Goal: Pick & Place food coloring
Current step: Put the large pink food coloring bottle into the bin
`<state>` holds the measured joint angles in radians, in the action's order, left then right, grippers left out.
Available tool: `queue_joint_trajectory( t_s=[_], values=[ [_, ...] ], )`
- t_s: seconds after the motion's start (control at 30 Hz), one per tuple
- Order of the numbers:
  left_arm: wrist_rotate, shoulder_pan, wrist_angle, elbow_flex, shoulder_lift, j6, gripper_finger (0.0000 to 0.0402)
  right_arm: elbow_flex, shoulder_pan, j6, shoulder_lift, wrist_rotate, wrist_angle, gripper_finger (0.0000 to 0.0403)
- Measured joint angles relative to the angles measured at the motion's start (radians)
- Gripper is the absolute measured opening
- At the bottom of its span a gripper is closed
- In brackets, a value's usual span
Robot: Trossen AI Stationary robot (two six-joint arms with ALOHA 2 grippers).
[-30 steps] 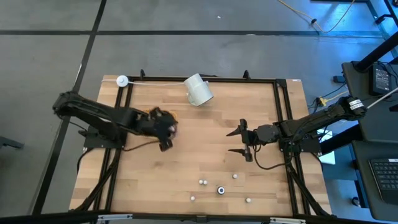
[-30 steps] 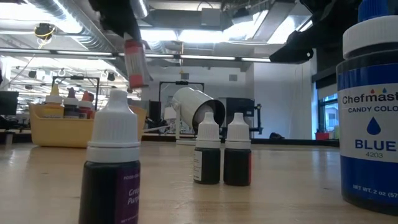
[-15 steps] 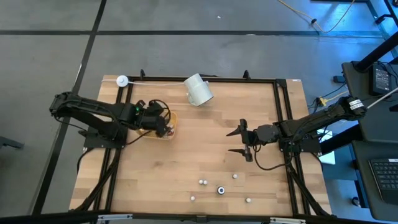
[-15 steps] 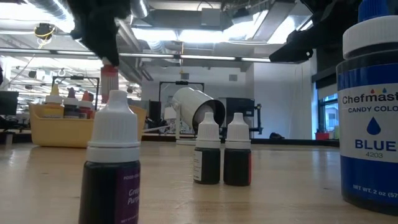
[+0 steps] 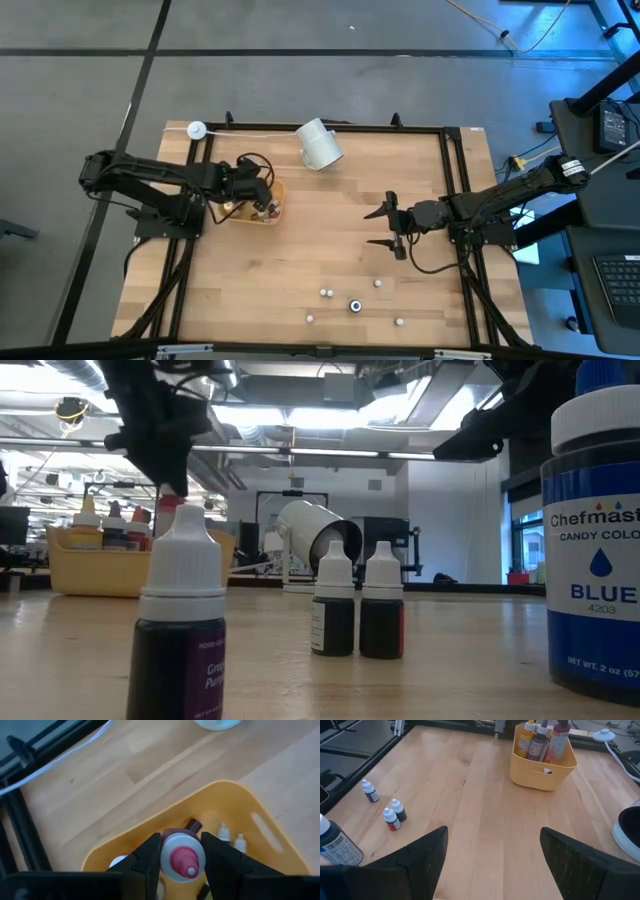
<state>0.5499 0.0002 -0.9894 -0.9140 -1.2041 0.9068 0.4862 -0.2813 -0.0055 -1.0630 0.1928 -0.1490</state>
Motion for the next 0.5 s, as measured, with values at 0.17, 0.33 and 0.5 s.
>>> queue_joint_trajectory(
  t_s=[0.17, 0.33, 0.5],
  values=[
    [-0.002, 0.009, 0.005, 0.042, 0.000, 0.049, 0.0119, 0.000, 0.000, 0.000, 0.000, -0.002, 0.000, 0.0316],
    [-0.013, 0.010, 0.072, 0.086, 0.000, 0.052, 0.0121, 0.000, 0.000, 0.000, 0.000, -0.002, 0.000, 0.0316],
    [-0.020, 0.010, 0.096, 0.106, 0.000, 0.059, 0.0120, 0.000, 0.000, 0.000, 0.000, -0.002, 0.000, 0.0317]
  ],
)
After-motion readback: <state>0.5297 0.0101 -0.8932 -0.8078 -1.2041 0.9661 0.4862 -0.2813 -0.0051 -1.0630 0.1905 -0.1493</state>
